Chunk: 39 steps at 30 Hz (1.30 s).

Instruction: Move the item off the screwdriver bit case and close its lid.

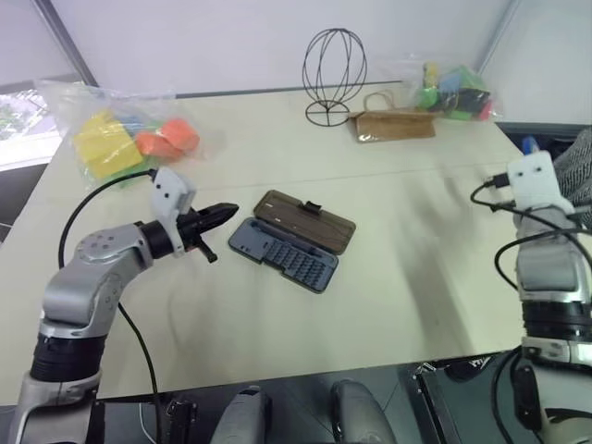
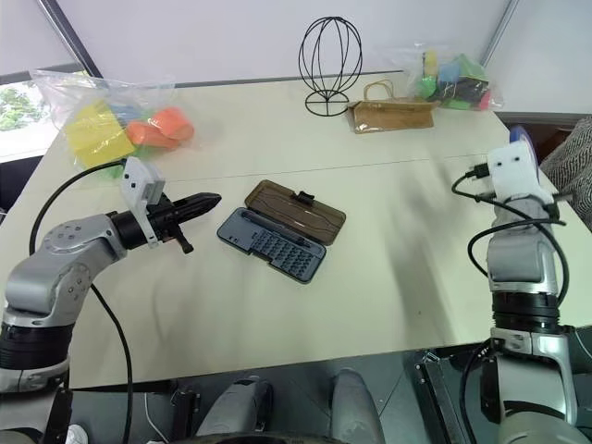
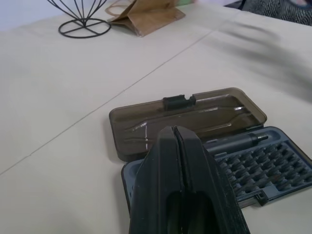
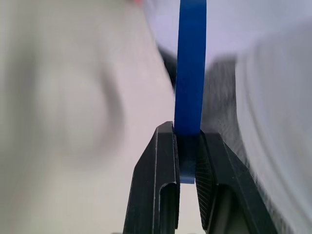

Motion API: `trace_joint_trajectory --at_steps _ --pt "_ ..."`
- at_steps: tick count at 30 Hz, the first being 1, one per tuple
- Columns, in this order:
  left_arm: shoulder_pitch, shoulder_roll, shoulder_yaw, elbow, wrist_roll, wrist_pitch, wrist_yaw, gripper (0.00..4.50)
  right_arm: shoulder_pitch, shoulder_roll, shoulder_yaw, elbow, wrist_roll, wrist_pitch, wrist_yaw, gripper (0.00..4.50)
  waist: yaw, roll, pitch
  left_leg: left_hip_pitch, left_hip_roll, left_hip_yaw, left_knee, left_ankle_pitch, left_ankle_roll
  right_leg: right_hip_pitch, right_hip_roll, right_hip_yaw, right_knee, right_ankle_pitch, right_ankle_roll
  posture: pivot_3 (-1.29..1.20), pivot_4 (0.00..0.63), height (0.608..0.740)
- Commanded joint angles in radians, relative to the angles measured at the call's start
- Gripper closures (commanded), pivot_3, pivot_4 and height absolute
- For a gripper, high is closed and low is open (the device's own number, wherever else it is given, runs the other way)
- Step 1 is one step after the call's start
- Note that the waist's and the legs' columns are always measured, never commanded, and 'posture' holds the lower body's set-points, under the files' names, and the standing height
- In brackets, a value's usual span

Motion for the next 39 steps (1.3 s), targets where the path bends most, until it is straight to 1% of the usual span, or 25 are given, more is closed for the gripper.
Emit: trace_joint_trajectory --at_steps 1,5,7,9,12,13,14,17,18,19,22,25,27,29,32,39 --pt "-0.011 0.002 0.006 -0.017 0.004 -0.018 -0.002 4.5 -0.013 0.024 -0.021 -0.017 -0.001 0.038 -0.044 4.2 -0.001 0.0 0.0 0.0 0.0 0.0 0.0 0.0 0.0 0.0 0.0 0.0 0.0 0.0 0.0 0.0 0.15 0.74" --pt "-0.011 0.002 0.008 -0.018 0.007 -0.019 0.003 4.5 -0.01 0.061 -0.022 -0.003 0.012 0.092 -0.049 4.2 0.0 0.0 0.0 0.0 0.0 0.0 0.0 0.0 0.0 0.0 0.0 0.0 0.0 0.0 0.0 0.0 0.15 0.74" --pt "-0.011 0.002 0.01 -0.018 0.005 -0.017 0.005 4.5 -0.012 0.083 -0.046 -0.005 0.034 0.117 -0.052 3.46 0.001 0.0 0.0 0.0 0.0 0.0 0.0 0.0 0.0 0.0 0.0 0.0 0.0 0.0 0.0 0.0 0.15 0.74" --pt "-0.009 0.003 0.011 -0.022 0.003 -0.016 0.007 4.5 -0.007 0.083 -0.042 -0.01 0.042 0.126 -0.042 2.75 0.001 0.0 0.0 0.0 0.0 0.0 0.0 0.0 0.0 0.0 0.0 0.0 0.0 0.0 0.0 0.0 0.15 0.74" --pt "-0.006 0.003 0.011 -0.024 0.002 -0.015 0.008 4.5 -0.008 0.082 -0.042 -0.017 0.056 0.144 -0.037 1.1 0.001 0.0 0.0 0.0 0.0 0.0 0.0 0.0 0.0 0.0 0.0 0.0 0.0 0.0 0.0 0.0 0.15 0.74" --pt "-0.005 0.003 0.011 -0.025 0.002 -0.015 0.008 4.5 -0.008 0.078 -0.042 -0.027 0.062 0.147 -0.029 0.49 0.001 0.0 0.0 0.0 0.0 0.0 0.0 0.0 0.0 0.0 0.0 0.0 0.0 0.0 0.0 0.0 0.15 0.74" --pt "-0.005 0.004 0.011 -0.025 0.002 -0.015 0.008 4.5 -0.008 0.074 -0.041 -0.034 0.066 0.149 -0.023 0.03 0.0 0.0 0.0 0.0 0.0 0.0 0.0 0.0 0.0 0.0 0.0 0.0 0.0 0.0 0.0 0.0 0.15 0.74" --pt "-0.003 0.005 0.011 -0.026 0.002 -0.015 0.009 4.5 0.005 0.043 -0.025 -0.083 0.109 0.094 0.063 0.03 0.0 0.0 0.0 0.0 0.0 0.0 0.0 0.0 0.0 0.0 0.0 0.0 0.0 0.0 0.0 0.0 0.15 0.74" --pt "-0.003 0.006 0.012 -0.025 0.001 -0.015 0.008 4.5 -0.003 0.03 -0.019 -0.134 0.131 0.101 0.108 0.03 0.0 0.0 0.0 0.0 0.0 0.0 0.0 0.0 0.0 0.0 0.0 0.0 0.001 0.0 0.0 0.0 0.15 0.74" --pt "-0.003 0.007 0.013 -0.024 0.0 -0.014 0.008 4.5 -0.02 0.005 -0.003 -0.199 0.159 0.125 0.172 0.03 -0.001 0.001 0.0 0.0 0.0 0.0 0.0 0.0 0.0 0.0 0.0 0.0 0.001 0.0 0.0 0.0 0.15 0.74" --pt "-0.005 0.01 0.019 -0.018 -0.005 -0.01 0.006 4.5 -0.062 -0.091 0.103 -0.373 0.211 0.16 0.365 0.03 -0.006 0.003 0.001 0.0 0.0 0.0 0.0 0.0 0.0 0.0 0.0 0.0 0.001 0.0 0.0 0.0 0.15 0.74" --pt "-0.011 0.005 0.021 -0.009 -0.011 -0.007 0.006 4.5 -0.143 -0.068 0.135 -0.491 0.333 0.284 0.476 0.03 -0.015 0.002 0.001 0.0 0.001 -0.001 0.0 0.0 0.001 0.0 0.001 -0.001 0.001 0.0 0.0 0.0 0.15 0.74" --pt "-0.017 0.002 0.013 0.003 -0.004 -0.014 0.003 4.5 -0.193 -0.013 0.135 -0.514 0.398 0.337 0.503 0.03 -0.019 0.001 0.001 0.0 0.002 -0.002 0.0 0.0 0.001 0.0 0.001 -0.001 0.001 0.0 0.0 0.0 0.15 0.74" --pt "-0.028 -0.003 0.006 0.017 0.001 -0.019 0.001 4.5 -0.233 0.07 0.131 -0.49 0.439 0.391 0.487 0.03 -0.02 0.001 0.001 0.0 0.002 -0.002 0.0 0.0 0.001 0.0 0.001 -0.001 0.001 0.0 0.0 0.0 0.15 0.74" --pt "-0.039 -0.01 -0.003 0.03 0.008 -0.026 -0.002 4.5 -0.226 0.134 0.175 -0.438 0.464 0.408 0.485 0.03 -0.013 0.001 0.001 0.0 0.001 -0.003 0.0 0.0 0.0 0.0 0.001 -0.001 0.001 0.0 0.0 0.0 0.15 0.74" --pt "-0.025 -0.004 0.006 0.03 0.013 -0.033 -0.001 4.5 -0.159 0.18 0.258 -0.333 0.462 0.319 0.469 0.03 -0.015 0.001 0.001 -0.001 0.0 -0.004 0.0 0.0 0.0 0.0 0.0 -0.001 0.001 0.0 0.0 0.0 0.15 0.74"
